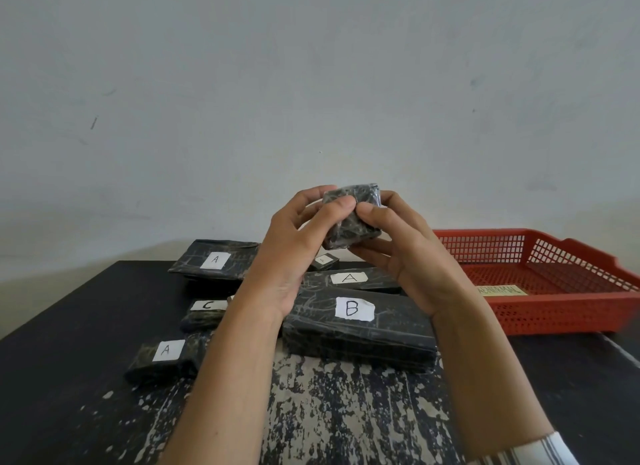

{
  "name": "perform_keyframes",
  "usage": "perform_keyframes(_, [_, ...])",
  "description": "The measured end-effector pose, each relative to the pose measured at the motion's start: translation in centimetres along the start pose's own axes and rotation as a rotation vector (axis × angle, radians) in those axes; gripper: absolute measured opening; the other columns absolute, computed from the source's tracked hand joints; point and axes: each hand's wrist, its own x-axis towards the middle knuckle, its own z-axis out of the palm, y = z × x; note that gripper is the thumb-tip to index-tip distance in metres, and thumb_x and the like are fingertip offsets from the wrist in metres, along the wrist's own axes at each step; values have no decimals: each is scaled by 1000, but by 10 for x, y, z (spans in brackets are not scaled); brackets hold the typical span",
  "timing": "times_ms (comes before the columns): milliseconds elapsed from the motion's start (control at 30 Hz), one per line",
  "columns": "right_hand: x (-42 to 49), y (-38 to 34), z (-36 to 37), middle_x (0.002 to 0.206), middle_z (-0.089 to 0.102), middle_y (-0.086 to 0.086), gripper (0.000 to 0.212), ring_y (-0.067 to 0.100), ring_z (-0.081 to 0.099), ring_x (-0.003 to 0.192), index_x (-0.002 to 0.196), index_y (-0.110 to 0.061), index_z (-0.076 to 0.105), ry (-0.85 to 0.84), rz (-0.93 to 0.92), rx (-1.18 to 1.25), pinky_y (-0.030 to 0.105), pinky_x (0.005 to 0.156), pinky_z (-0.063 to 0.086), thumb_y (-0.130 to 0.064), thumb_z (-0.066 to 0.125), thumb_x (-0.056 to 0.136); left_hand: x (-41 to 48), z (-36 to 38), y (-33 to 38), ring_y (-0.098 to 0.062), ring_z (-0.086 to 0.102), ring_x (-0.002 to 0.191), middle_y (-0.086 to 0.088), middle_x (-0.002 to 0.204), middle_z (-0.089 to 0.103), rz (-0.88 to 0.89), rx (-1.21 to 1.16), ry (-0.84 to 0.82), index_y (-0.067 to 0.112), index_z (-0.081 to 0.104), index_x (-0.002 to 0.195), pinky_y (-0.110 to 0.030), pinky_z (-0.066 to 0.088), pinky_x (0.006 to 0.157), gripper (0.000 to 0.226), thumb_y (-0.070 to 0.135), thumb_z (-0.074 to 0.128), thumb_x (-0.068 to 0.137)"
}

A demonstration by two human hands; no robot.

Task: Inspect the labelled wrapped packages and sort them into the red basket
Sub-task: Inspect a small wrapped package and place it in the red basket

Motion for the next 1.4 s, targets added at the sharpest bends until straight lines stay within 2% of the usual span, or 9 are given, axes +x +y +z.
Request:
perform_keyframes(133, [1, -1, 3, 119, 76, 3, 49, 26, 74, 112, 125, -25, 66, 12, 40, -43, 46, 106, 56, -56, 63, 87, -1, 6, 1, -7, 72, 90, 1, 96, 78, 7, 8, 34, 17, 73, 111, -30, 53, 84, 28, 36, 74, 91])
perform_keyframes(333, [1, -3, 1, 110, 79, 11, 50, 26, 78, 99, 123, -22, 68, 97, 100, -19, 45, 96, 61, -60, 45, 101, -3, 4, 3, -17, 66, 120, 6, 116, 77, -70, 129, -113, 33, 75, 117, -49, 45, 112, 60, 77, 46, 86])
perform_keyframes(500, [-2, -5, -6, 103, 80, 19, 75, 34, 79, 94, 121, -21, 72, 101, 204, -27, 44, 82, 62, -76, 27, 98, -1, -3, 1, -17, 55, 134, 14, 124, 72, -87, 128, -130, 47, 76, 108, -63, 34, 117, 41, 68, 46, 88])
perform_keyframes(733, [-6, -8, 0, 96, 81, 15, 86, 28, 81, 86, 119, -27, 74, 13, 288, -177, 43, 78, 65, -84, 14, 93, -5, 0, -1, -4, 69, 115, 4, 122, 75, 7, 189, -215, 32, 65, 132, -23, 54, 96, 47, 40, 68, 85])
perform_keyframes(833, [-6, -7, 3, 96, 81, 9, 85, 20, 80, 83, 119, -34, 69, 27, 245, -237, 38, 76, 62, -86, 8, 89, -3, 2, -1, -15, 74, 107, 2, 112, 78, -24, 175, -76, 30, 68, 125, -39, 58, 98, 37, 31, 75, 89])
perform_keyframes(1000, [-4, -8, 4, 124, 70, -9, 49, 7, 70, 107, 138, -37, 55, 143, -22, -452, 37, 92, 62, -64, 52, 98, 3, 4, -2, -25, 69, 104, -10, 109, 70, -154, -20, 210, 20, 51, 123, -53, 59, 94, 42, 20, 76, 90])
perform_keyframes(1167, [-9, -13, 13, 129, 58, -15, 79, 3, 54, 115, 153, -34, 42, 17, -138, -776, 6, 82, 43, -40, 82, 86, 4, 8, -2, -25, 71, 102, -16, 117, 62, -197, -162, 262, 13, 38, 128, -48, 63, 86, 58, 24, 79, 89])
perform_keyframes(1300, [-7, -8, 18, 136, 65, -6, 68, 16, 60, 123, 150, -31, 47, 166, -205, -836, 32, 94, 52, -29, 78, 90, 6, 15, -6, -27, 72, 106, -16, 118, 62, -201, -203, 226, 10, 35, 129, -52, 63, 86, 63, 29, 80, 88])
perform_keyframes(1400, [-5, -5, 10, 131, 67, -4, 64, 16, 61, 118, 148, -29, 48, 198, -197, -855, 31, 85, 49, -23, 77, 91, 7, 18, -10, -24, 71, 111, -12, 120, 65, -213, -170, 180, 12, 36, 129, -48, 63, 88, 74, 46, 80, 80])
